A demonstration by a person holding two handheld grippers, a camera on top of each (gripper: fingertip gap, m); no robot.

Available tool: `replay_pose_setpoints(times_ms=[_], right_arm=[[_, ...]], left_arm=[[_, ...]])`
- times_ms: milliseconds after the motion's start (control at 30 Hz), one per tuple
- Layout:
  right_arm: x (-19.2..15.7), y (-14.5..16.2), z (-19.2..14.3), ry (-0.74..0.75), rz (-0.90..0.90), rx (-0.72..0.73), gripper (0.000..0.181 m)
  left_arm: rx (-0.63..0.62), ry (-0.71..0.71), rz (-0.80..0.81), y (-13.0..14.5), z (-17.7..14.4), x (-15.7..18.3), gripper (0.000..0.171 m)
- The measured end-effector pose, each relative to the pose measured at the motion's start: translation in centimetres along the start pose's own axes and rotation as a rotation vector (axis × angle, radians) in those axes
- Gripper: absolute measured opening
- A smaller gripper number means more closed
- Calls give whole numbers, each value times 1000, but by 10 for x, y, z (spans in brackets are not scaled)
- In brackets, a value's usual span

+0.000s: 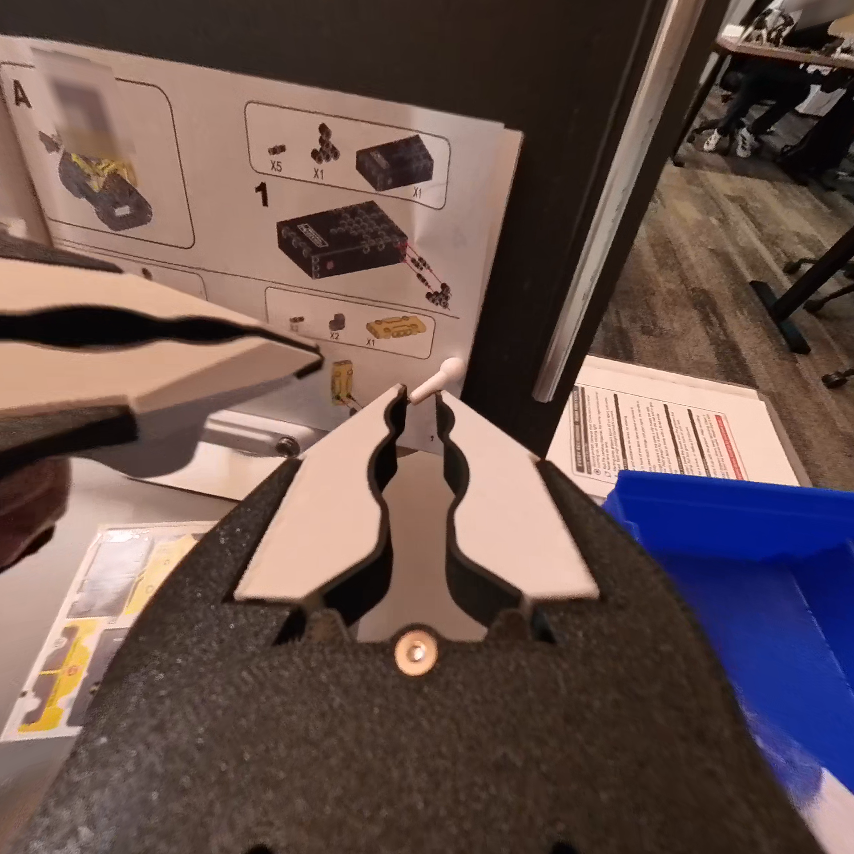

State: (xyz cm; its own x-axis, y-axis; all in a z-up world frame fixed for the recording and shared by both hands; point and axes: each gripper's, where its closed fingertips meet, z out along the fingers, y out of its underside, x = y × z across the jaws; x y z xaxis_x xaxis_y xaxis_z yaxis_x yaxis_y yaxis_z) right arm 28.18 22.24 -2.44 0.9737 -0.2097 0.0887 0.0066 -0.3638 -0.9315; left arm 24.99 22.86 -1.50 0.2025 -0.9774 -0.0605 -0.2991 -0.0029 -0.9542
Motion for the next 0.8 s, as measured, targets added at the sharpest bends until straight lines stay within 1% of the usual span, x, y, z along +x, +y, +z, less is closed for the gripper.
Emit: replay_pose_setpoints(times_ms=[33,67,100,200,300,367,433,500,567,633,667,700,767,800], right_arm=[[-1,-1,-1,-1,13,-1,13],[-2,-4,-2,-8,23,7,25],[-5,-10,-6,-23,34,33,31],[-15,-37,-25,-99,86,154,33],[-20,-58,-43,-126,90,244,32],[-24,-67,-51,-129,61,286,32],[-35,-78,-55,-143,38,325,31],[-58,-86,-54,-200,7,354,31],[-88,-91,-48,-262,-41,356,32],[-119,-95,-41,-292,-121,366,30],[-135,-99,-39,-303,-166,393,19],[-153,-104,-38,-321,-203,436,3],[-193,-109,-38,-394,-238,503,0],[-212,-107,-37,-440,-249,501,0]], left_arm=[[11,3,-6,-5,-6,-2,0],[24,3,-16,-11,-14,-5,0],[41,-2,-29,-18,-23,-9,0],[107,-9,-92,-37,-57,-24,0],[145,-24,-170,-48,-91,-43,1],[179,-46,-211,-51,-114,-57,1],[181,-105,-223,-40,-137,-76,1],[135,-224,-215,-17,-162,-107,2],[110,-324,-257,5,-193,-137,3],[169,-387,-336,16,-226,-160,4],[212,-422,-384,18,-239,-173,4],[225,-455,-428,22,-250,-185,2],[267,-472,-462,22,-262,-195,0],[286,-451,-460,19,-262,-194,0]])
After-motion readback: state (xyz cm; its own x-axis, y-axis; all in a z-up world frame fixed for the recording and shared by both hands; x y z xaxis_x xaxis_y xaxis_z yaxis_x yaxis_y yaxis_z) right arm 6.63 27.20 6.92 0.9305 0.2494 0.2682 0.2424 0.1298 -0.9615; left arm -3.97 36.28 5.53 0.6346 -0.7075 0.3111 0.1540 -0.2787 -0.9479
